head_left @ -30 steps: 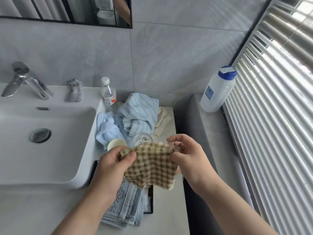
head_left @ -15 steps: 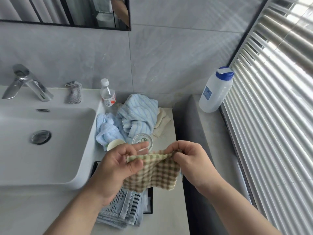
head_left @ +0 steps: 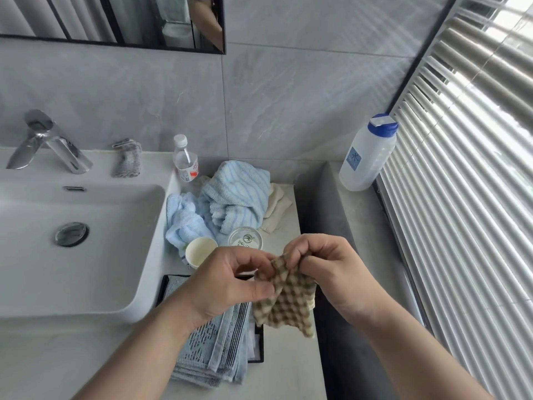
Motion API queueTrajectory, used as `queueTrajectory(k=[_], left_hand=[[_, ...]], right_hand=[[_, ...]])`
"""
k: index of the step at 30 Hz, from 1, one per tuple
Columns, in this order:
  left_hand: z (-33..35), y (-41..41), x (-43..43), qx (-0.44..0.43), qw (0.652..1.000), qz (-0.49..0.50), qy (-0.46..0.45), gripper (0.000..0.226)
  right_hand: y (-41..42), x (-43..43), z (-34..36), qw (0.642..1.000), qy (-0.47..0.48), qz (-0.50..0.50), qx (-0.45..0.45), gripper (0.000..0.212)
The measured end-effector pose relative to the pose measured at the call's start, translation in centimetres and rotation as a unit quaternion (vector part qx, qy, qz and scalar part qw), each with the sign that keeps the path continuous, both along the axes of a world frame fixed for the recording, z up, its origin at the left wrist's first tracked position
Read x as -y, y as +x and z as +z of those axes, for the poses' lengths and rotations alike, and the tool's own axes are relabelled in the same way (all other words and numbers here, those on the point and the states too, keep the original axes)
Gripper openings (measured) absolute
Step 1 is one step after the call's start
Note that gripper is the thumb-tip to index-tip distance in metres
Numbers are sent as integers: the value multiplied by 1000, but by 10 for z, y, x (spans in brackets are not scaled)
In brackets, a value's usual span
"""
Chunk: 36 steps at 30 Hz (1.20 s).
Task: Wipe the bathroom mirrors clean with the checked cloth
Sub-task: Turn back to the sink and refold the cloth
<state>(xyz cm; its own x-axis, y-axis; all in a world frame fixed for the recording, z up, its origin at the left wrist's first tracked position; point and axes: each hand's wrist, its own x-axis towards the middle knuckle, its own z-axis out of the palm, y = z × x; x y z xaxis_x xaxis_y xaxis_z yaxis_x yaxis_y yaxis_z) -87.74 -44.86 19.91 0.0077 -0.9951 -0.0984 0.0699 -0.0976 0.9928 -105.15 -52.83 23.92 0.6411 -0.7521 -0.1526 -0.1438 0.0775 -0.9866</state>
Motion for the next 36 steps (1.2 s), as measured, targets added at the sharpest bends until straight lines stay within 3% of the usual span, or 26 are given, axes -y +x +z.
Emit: queueTrajectory(k=[4, 7, 9, 12, 15, 18, 21, 23, 25, 30, 32, 36], left_hand=[[-4, -5, 3, 246, 962, 110, -51, 32], [-5, -3, 3, 331, 924, 118, -153, 30], [-5, 0, 3, 399, 875, 137, -236, 25], [1, 3, 1, 497, 799, 189, -282, 28], [9, 2, -2, 540, 763, 182, -304, 25], [14, -5, -7, 540, 779, 132, -289, 20], [12, -14, -13, 557, 792, 105, -230, 60], [10, -20, -15, 569, 792, 98, -196, 75], [8, -23, -16, 574, 791, 106, -186, 67], [6, -18, -14, 554, 797, 106, -217, 16], [6, -11, -12, 543, 805, 89, -225, 14], [15, 3, -9, 462, 859, 71, -210, 13]], right_hand=[[-3, 1, -2, 999, -43, -16, -19, 29], [-6, 1, -1, 995, -92, -15, -30, 30], [-8, 2, 1, 990, -133, -8, -50, 32], [-9, 4, 5, 973, -206, 7, -100, 34], [-7, 3, 8, 954, -265, 12, -143, 34], [-5, 3, 10, 945, -282, 7, -163, 30], [-6, 2, 12, 951, -249, -3, -184, 23], [-5, 1, 14, 957, -224, -9, -186, 18], [-5, 1, 15, 956, -223, -23, -192, 14], [-5, 1, 19, 953, -219, -22, -207, 15], [-7, 2, 19, 950, -225, 5, -216, 18], [-15, 10, 18, 945, -221, 70, -230, 23]])
